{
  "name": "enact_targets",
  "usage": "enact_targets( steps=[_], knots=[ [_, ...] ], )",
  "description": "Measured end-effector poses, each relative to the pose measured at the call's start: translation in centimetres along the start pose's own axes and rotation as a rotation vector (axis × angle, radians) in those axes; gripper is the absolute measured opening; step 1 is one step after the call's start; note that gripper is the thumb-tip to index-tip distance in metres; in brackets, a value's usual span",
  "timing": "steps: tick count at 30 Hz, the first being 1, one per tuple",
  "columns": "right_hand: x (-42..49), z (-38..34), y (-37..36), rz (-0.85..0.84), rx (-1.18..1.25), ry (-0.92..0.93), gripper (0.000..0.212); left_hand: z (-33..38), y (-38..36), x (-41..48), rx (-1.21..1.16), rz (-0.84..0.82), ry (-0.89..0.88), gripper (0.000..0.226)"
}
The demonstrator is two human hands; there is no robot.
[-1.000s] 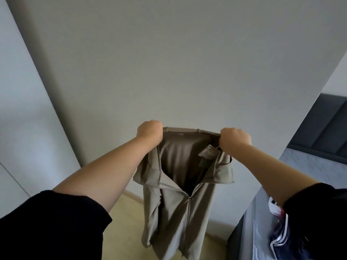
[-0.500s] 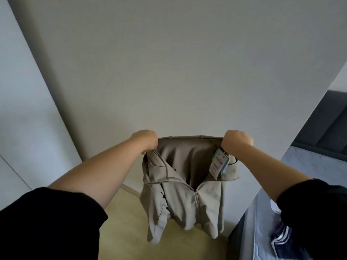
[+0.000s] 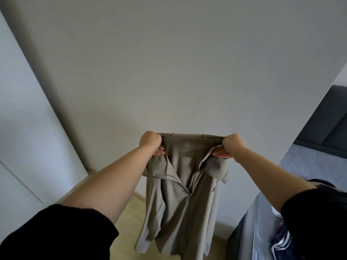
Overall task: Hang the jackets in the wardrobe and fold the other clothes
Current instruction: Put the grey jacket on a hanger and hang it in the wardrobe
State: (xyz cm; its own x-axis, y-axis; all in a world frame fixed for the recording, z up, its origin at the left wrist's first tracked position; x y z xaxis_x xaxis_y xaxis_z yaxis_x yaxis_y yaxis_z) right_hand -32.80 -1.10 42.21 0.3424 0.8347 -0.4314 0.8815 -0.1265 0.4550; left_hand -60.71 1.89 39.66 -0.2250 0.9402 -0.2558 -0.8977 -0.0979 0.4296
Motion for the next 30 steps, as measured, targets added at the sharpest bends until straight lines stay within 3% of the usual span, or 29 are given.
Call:
enact_targets(
  steps=[4, 8, 14, 22, 30],
  knots=[
    [2.5, 1.2, 0.8, -0.002, -0.039, 0.054, 0.020, -0.3, -2.6, 0.9, -0.266, 0.021, 0.080, 0.042],
    [2.8, 2.3, 1.6, -0.003, -0.052, 0.107, 0.021, -0.2, -4.4, -0.3, -0.266, 0.099, 0.019, 0.028],
    [-1.6, 4.2, 5.0, 0.243, 0.047, 0.210, 0.035, 0.9, -5.6, -4.2, -0.201, 0.076, -0.085, 0.041],
    [-16.0, 9.4, 10.1, 0.622, 0.196, 0.304, 0.026, 2.7, -5.1, -18.1, -0.313, -0.018, -0.270, 0.040],
    [-29.7, 17.7, 15.6, 0.872, 0.326, 0.309, 0.026, 3.1, -6.1, -32.3, -0.160, -0.087, -0.394, 0.053]
  ],
)
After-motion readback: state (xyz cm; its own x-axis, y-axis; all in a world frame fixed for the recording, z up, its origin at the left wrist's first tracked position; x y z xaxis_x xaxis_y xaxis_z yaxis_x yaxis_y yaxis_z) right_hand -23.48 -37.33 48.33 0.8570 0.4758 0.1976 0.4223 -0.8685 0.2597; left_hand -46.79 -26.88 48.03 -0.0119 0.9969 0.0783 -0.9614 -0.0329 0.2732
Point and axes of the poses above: each hand's wrist, its own x-axis towards the middle knuckle, its own y-axis out of the back of the hand, z = x × y, the point moved 6 cm from there along x, towards the middle knuckle, and after that the axes turned 9 degrees about -y, right-handed, at the moved point
